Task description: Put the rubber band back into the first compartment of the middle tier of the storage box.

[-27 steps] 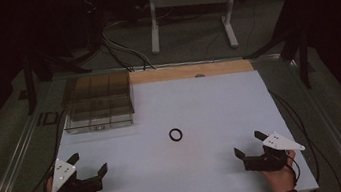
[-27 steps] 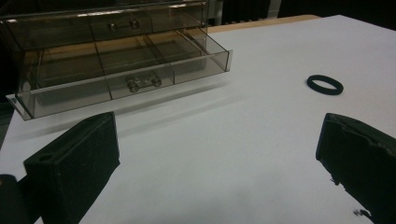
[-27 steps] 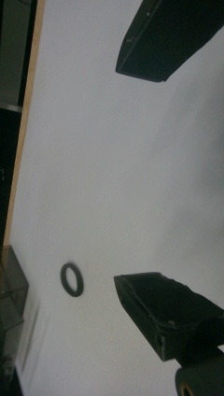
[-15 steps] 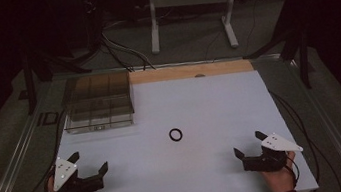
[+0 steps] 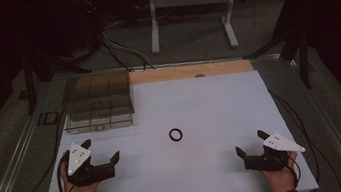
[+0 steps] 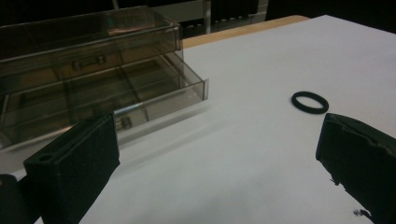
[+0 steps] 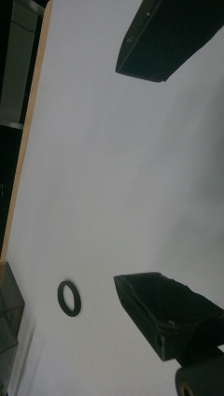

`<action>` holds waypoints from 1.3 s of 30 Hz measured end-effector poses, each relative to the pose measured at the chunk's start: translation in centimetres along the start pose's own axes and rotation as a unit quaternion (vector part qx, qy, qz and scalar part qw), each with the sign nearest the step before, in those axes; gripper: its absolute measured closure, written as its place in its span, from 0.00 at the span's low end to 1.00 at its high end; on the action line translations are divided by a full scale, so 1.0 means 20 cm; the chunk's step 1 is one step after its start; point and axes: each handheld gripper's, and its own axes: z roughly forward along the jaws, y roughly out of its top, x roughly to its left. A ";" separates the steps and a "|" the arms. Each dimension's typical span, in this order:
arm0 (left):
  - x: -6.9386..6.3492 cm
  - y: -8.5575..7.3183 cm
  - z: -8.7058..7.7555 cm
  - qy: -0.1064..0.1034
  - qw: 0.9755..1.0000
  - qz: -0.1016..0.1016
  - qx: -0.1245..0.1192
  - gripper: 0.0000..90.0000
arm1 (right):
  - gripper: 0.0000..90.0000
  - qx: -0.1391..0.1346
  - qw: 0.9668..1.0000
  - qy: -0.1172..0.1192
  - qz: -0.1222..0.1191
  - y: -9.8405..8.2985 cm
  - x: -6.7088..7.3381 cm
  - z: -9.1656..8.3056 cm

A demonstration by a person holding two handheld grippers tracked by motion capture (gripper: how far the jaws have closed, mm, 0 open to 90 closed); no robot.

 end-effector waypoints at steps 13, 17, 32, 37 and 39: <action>0.00 0.07 0.12 -0.023 1.000 -0.011 -0.007 0.00 | 0.02 -0.002 1.000 -0.002 0.003 0.00 0.00 0.00; -0.01 0.08 0.13 -0.026 1.000 -0.012 -0.012 0.00 | 0.02 -0.001 1.000 -0.002 0.002 0.00 0.00 0.00; -0.05 0.14 0.26 -0.042 0.999 -0.004 -0.014 0.00 | 0.02 -0.003 1.000 -0.001 0.004 0.00 0.00 0.00; -0.06 0.16 0.31 -0.043 0.999 -0.001 -0.012 0.00 | 0.02 -0.003 1.000 -0.001 0.003 0.00 0.00 0.00; -0.07 0.17 0.33 -0.044 0.999 -0.001 -0.009 0.00 | 0.02 -0.002 1.000 0.000 0.003 0.00 0.00 0.00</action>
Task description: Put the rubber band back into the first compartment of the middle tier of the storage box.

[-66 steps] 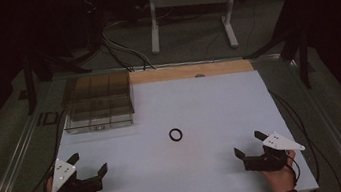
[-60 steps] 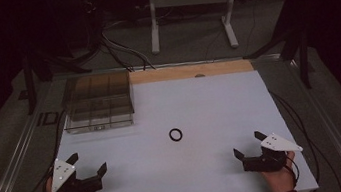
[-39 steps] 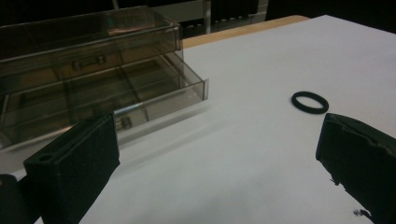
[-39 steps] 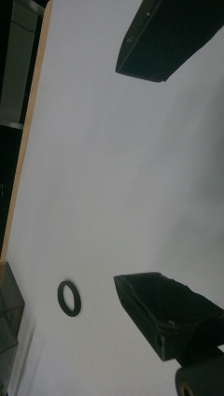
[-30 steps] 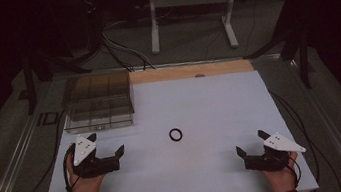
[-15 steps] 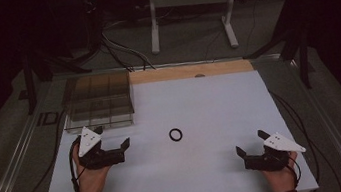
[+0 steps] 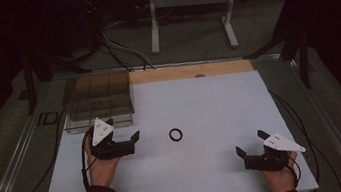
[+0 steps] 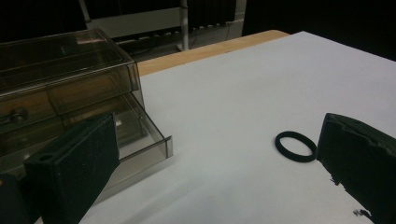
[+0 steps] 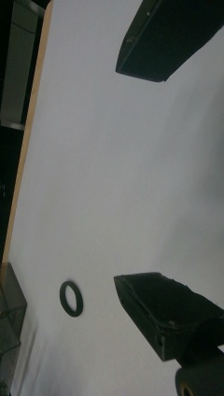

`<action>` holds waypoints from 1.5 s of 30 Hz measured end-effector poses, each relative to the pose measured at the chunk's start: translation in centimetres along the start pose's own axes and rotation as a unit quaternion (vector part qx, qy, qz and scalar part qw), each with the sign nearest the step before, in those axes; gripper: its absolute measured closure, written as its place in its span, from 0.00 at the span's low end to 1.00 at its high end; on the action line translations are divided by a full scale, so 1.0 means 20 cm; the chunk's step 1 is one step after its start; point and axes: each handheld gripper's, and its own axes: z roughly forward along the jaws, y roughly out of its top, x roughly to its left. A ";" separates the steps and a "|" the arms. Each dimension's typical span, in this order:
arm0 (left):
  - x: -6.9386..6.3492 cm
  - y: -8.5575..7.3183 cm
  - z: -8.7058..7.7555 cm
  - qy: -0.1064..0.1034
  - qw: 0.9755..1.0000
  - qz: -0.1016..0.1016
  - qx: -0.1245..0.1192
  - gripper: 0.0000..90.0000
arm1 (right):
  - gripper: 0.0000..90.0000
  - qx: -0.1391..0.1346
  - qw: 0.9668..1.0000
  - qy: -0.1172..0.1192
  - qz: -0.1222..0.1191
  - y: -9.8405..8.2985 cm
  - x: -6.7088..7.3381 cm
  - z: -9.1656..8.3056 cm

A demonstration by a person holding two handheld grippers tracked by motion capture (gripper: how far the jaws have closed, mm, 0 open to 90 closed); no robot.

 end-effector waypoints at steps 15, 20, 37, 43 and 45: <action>-0.04 0.02 0.13 -0.016 1.000 0.003 0.015 0.02 | 0.02 0.001 1.000 0.000 -0.002 0.00 0.00 0.00; -0.06 0.02 0.16 -0.019 1.000 0.008 0.021 0.01 | 0.02 0.001 1.000 0.001 -0.002 0.00 0.00 0.00; -0.12 0.03 0.29 -0.035 0.998 0.016 0.042 0.02 | 0.02 0.002 1.000 0.001 -0.006 0.00 0.01 0.01; -0.14 0.03 0.34 -0.040 0.998 0.019 0.053 0.02 | 0.02 0.003 1.000 0.001 -0.007 0.00 0.01 0.01; -0.15 0.02 0.35 -0.041 0.997 0.020 0.056 0.02 | 0.02 0.004 1.000 0.001 -0.009 0.00 0.01 0.01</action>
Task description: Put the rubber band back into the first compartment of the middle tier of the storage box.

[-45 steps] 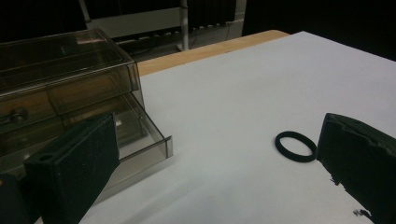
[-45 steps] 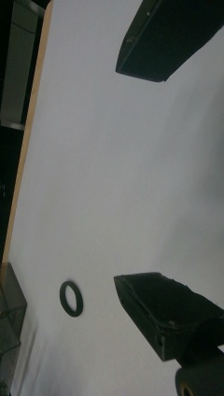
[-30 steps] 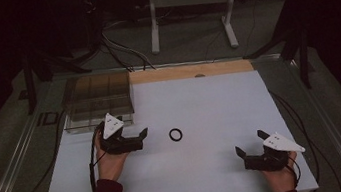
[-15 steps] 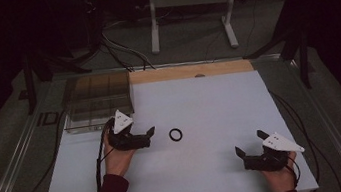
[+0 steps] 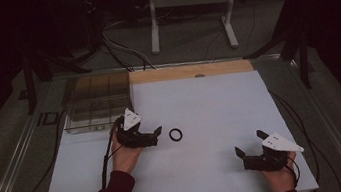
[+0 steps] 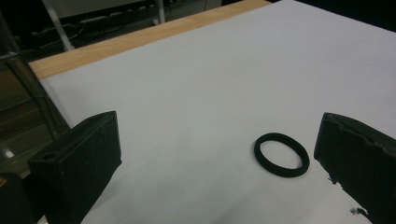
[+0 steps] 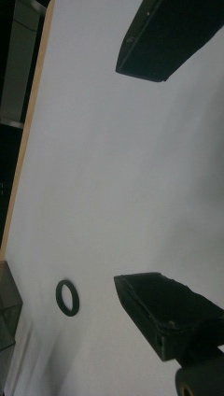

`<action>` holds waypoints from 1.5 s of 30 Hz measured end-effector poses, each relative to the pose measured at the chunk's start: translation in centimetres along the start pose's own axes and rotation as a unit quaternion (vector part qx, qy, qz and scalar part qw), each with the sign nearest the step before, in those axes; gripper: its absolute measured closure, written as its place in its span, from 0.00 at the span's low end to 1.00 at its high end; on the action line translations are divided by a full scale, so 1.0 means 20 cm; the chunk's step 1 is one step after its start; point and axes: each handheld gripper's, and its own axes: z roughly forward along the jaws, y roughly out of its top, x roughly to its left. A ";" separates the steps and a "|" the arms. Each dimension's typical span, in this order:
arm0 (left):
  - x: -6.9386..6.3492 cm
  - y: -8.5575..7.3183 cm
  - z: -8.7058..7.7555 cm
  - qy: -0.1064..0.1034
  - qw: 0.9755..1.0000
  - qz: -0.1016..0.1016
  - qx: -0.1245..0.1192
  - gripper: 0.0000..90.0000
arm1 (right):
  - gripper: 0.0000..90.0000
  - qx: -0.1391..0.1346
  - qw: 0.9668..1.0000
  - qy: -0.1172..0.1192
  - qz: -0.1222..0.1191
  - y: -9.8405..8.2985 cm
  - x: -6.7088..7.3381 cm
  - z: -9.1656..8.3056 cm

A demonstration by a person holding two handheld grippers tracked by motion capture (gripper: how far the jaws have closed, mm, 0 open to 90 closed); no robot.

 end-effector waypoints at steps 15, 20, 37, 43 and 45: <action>-0.05 0.01 0.10 -0.007 1.000 0.003 0.008 0.01 | 0.02 0.003 1.000 -0.002 -0.002 0.00 0.00 0.00; -0.08 0.00 0.14 -0.015 1.000 0.003 0.012 0.01 | 0.02 0.002 1.000 -0.002 -0.002 0.00 0.00 0.00; -0.17 -0.02 0.28 -0.015 0.997 -0.004 0.077 0.23 | 0.02 0.006 1.000 -0.006 -0.009 0.00 0.00 0.00; -0.19 -0.06 0.32 -0.016 0.993 0.026 0.114 0.50 | 0.02 0.007 1.000 -0.006 -0.011 0.00 0.01 0.00; -0.19 -0.06 0.32 -0.018 0.992 0.029 0.118 0.56 | 0.02 0.007 1.000 -0.006 -0.011 0.00 0.01 0.00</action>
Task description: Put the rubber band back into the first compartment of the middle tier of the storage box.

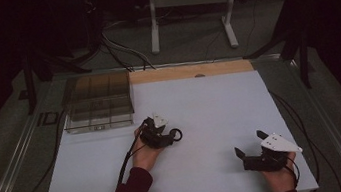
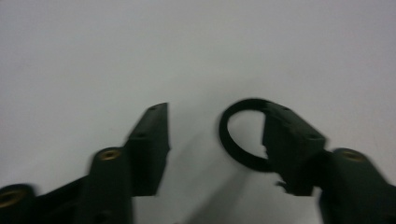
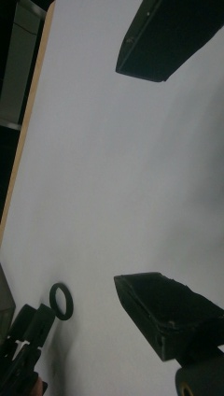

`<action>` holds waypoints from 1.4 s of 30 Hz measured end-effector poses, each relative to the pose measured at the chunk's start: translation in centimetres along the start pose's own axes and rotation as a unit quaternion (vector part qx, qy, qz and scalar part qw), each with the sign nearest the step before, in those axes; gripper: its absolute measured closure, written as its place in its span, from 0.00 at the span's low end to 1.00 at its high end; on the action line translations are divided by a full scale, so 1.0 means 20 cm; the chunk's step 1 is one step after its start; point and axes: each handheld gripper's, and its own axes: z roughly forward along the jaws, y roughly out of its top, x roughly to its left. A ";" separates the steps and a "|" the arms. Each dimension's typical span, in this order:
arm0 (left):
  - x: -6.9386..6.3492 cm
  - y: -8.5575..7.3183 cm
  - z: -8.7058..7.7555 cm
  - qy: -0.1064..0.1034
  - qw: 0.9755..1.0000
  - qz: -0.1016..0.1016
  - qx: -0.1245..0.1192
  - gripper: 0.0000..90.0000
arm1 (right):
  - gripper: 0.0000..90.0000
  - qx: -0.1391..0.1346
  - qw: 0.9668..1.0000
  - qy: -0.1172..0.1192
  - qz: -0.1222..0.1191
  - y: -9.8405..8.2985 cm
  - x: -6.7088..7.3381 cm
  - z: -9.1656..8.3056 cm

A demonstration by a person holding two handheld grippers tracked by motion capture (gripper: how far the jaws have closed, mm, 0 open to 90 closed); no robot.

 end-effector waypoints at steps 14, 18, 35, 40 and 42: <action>0.00 -0.01 0.02 -0.018 1.000 0.011 0.015 0.72 | 0.02 0.004 1.000 -0.002 -0.012 0.00 0.01 0.00; 0.00 -0.01 0.02 -0.021 1.000 0.007 0.012 0.72 | 0.02 0.005 1.000 -0.002 -0.015 0.00 0.01 0.01; 0.00 -0.04 0.00 -0.036 0.999 0.004 0.008 0.99 | 0.02 0.010 1.000 -0.006 -0.020 0.00 0.02 0.01; 0.01 -0.04 -0.01 -0.038 0.999 -0.005 0.010 0.99 | 0.02 0.011 1.000 -0.008 -0.026 0.00 0.02 0.01; 0.02 -0.04 -0.02 -0.040 0.999 -0.011 0.009 0.99 | 0.02 0.012 1.000 -0.008 -0.028 0.00 0.02 0.01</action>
